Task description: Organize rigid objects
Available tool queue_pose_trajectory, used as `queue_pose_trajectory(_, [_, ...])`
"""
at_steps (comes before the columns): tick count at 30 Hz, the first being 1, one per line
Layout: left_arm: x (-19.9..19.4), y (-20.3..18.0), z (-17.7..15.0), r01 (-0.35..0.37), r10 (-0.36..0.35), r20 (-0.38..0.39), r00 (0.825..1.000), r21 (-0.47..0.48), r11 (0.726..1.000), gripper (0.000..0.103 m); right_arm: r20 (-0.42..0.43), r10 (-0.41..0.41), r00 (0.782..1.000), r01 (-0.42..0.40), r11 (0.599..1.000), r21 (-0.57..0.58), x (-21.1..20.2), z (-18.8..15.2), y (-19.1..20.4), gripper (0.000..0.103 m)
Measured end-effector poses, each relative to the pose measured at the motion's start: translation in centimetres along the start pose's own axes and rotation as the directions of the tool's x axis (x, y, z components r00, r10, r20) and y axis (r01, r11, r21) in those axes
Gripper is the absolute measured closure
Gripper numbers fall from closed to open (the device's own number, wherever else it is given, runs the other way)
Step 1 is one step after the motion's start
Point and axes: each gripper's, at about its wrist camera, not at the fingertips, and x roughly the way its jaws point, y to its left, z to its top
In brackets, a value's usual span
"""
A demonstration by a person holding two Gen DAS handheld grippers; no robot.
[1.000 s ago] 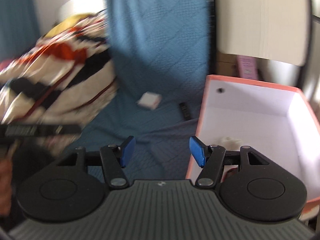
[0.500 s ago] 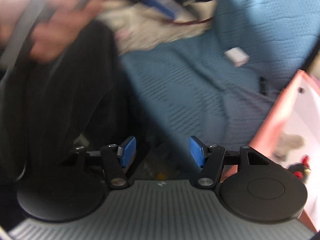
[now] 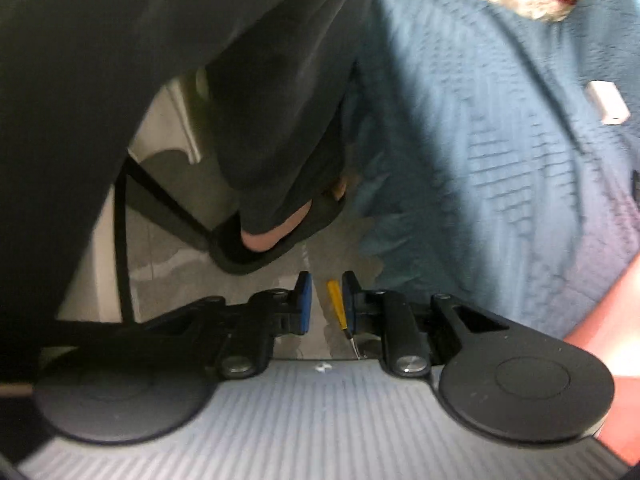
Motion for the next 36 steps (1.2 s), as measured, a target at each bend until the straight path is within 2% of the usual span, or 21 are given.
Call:
queue_pose_trajectory(4, [-0.1,0.2,0.0,0.008,-0.008,0.007,1.0,-0.009,1.0,0.051,-0.05,-0.004,0.999,0.005,0.999,0.032,2.7,-0.3,-0.1,0.083])
queue_pose_trajectory(11, [0.0,0.4,0.1,0.017,-0.017,0.01,1.0,-0.021,1.0,0.051,-0.126,-0.031,0.992,0.024,0.998,-0.052,8.2,-1.4,1.1,0.083])
queue_pose_trajectory(15, [0.1,0.4,0.3,0.016,-0.016,0.022,1.0,-0.024,1.0,0.051,-0.127,-0.047,0.991,0.034,0.994,-0.105,11.0,-2.1,1.8,0.084])
queue_pose_trajectory(24, [1.0,0.5,1.4,0.021,-0.02,0.034,0.999,-0.032,0.999,0.05,-0.161,-0.157,0.974,0.121,0.97,-0.212,19.8,-5.2,3.0,0.08])
queue_pose_trajectory(28, [1.5,0.7,1.9,0.022,-0.021,0.032,0.999,-0.034,0.999,0.05,-0.211,-0.111,0.971,0.067,0.976,-0.206,23.2,-5.7,2.7,0.079])
queue_pose_trajectory(31, [2.0,1.0,2.2,0.013,-0.012,0.026,1.0,-0.042,0.999,0.05,-0.218,-0.127,0.968,0.065,0.961,-0.268,25.6,-5.8,2.9,0.07])
queue_pose_trajectory(36, [2.7,1.6,2.4,-0.011,0.011,0.005,1.0,-0.042,0.999,0.05,-0.226,-0.146,0.963,0.067,0.944,-0.323,29.6,-6.2,2.9,0.07])
